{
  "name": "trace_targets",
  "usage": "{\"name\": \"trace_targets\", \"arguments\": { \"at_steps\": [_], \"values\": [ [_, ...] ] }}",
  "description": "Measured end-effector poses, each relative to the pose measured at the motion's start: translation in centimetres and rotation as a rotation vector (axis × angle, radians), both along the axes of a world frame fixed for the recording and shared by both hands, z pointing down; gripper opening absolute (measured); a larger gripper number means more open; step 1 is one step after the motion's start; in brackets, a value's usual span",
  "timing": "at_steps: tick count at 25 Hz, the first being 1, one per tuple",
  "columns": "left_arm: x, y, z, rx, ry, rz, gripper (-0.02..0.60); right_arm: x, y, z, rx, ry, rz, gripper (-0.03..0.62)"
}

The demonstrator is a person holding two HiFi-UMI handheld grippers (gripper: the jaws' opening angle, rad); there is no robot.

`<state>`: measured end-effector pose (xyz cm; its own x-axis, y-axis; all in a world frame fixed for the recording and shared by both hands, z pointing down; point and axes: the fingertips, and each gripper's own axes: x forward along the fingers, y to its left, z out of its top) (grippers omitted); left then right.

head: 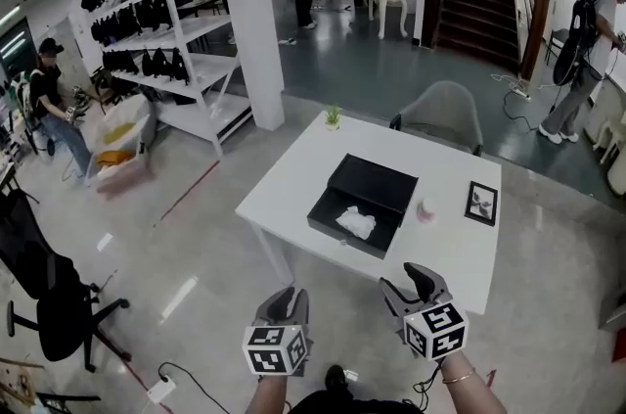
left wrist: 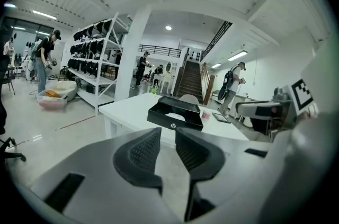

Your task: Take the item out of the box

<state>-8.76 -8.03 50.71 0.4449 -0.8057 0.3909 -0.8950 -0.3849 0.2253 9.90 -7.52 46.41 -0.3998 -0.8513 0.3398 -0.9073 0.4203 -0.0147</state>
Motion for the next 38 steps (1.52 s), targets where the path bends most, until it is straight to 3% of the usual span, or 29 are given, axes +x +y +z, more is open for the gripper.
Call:
{"name": "trace_targets", "arguments": {
  "at_steps": [20, 38],
  "values": [
    [-2.6, -6.4, 1.7, -0.038, 0.010, 0.019, 0.069, -1.2, -8.6, 0.4, -0.007, 0.077, 0.018, 0.216],
    [-4.2, -15.5, 1.9, -0.049, 0.018, -0.060, 0.081, -2.7, -19.3, 3.1, -0.073, 0.190, -0.146, 0.245]
  ]
}}
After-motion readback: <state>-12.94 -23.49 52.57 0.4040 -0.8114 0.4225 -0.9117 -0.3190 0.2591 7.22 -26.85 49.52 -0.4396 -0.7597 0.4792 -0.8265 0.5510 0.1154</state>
